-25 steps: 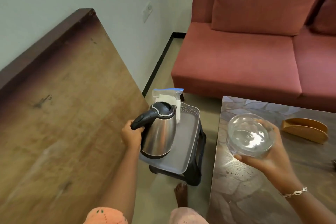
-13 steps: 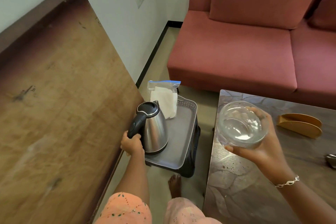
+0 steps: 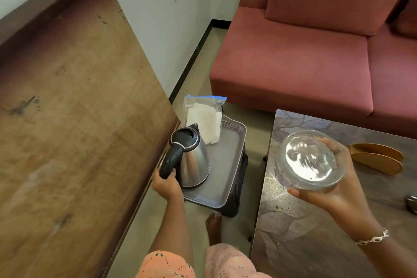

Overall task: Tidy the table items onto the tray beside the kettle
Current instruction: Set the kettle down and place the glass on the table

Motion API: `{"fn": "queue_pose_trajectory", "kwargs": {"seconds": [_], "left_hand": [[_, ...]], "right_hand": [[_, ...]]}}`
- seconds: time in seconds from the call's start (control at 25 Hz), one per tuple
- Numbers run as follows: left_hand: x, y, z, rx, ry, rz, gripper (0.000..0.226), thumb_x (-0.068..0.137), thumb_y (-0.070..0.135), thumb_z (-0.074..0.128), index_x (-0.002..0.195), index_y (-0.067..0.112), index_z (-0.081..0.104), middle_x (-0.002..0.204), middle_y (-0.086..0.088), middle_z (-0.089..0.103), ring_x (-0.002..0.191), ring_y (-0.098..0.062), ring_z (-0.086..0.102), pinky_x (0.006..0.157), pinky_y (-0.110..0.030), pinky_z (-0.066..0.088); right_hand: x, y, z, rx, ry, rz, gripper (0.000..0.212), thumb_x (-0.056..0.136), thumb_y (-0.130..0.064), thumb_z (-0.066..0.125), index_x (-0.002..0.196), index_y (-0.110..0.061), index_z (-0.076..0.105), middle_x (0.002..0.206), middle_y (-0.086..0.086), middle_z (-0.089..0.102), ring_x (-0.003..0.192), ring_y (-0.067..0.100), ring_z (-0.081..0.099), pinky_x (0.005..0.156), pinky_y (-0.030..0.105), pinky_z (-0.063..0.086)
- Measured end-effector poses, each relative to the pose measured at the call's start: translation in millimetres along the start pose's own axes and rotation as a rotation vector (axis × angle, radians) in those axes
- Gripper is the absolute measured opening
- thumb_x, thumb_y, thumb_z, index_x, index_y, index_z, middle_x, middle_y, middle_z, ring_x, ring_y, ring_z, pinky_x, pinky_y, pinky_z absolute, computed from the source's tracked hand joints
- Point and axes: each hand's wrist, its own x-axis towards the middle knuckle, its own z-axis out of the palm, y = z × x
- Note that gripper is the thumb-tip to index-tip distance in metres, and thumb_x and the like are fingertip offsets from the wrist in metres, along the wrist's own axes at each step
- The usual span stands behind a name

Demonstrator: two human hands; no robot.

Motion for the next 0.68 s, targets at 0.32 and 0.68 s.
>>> {"fn": "queue_pose_trajectory", "kwargs": {"seconds": [0.32, 0.68], "left_hand": [[-10, 1, -8, 0.019, -0.067, -0.078, 0.033, 0.072, -0.003, 0.071, 0.102, -0.003, 0.059, 0.11, -0.028, 0.059, 0.099, -0.043, 0.059, 0.088, -0.054, 0.049], [-15, -15, -13, 0.004, -0.168, -0.173, 0.034, 0.082, -0.005, 0.061, 0.114, -0.001, 0.053, 0.117, -0.025, 0.06, 0.108, -0.04, 0.056, 0.096, -0.044, 0.044]], "right_hand": [[-9, 1, -6, 0.034, 0.007, 0.001, 0.096, 0.042, -0.017, 0.08, 0.127, -0.013, 0.035, 0.11, -0.043, 0.042, 0.108, -0.014, 0.046, 0.087, 0.001, 0.04], [-28, -1, -14, 0.041, -0.017, -0.007, 0.096, 0.043, -0.017, 0.08, 0.128, -0.012, 0.036, 0.114, -0.031, 0.045, 0.109, -0.01, 0.047, 0.088, 0.003, 0.042]]}}
